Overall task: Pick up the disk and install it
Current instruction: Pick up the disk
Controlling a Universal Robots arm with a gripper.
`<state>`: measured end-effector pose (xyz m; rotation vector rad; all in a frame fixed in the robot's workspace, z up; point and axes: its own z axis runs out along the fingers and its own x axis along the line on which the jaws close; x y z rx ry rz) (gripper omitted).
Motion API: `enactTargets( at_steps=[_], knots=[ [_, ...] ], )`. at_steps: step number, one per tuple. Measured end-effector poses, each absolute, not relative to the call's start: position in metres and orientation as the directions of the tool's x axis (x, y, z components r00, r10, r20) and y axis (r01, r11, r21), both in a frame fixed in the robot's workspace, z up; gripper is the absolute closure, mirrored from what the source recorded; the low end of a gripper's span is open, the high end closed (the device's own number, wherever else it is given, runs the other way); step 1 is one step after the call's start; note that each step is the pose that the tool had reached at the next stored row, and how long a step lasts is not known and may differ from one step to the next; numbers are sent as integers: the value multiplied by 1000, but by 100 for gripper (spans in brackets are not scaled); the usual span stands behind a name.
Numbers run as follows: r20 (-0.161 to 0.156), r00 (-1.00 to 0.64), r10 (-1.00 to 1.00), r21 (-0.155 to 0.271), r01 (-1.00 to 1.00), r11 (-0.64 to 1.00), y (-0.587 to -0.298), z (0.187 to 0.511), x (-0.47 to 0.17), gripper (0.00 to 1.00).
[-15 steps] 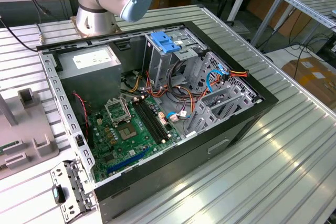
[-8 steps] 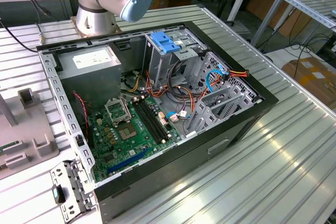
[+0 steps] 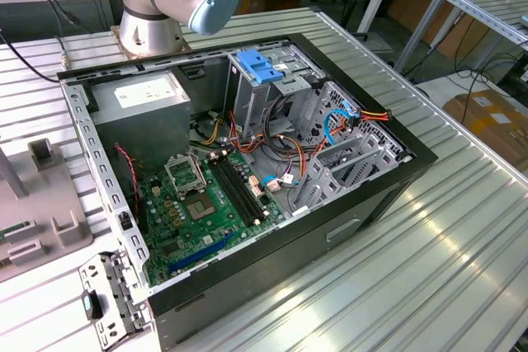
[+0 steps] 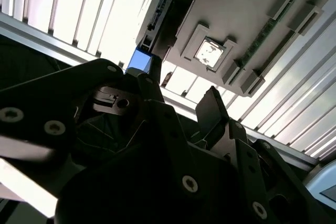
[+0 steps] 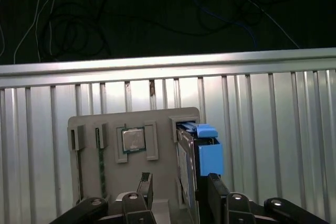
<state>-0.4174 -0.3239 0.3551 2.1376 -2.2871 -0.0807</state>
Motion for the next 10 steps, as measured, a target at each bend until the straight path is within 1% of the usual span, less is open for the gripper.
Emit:
enactTargets(
  at_steps=[10],
  knots=[
    [-30, -68, -997, 44, -997, 67, -311, 349, -419, 46]
  ],
)
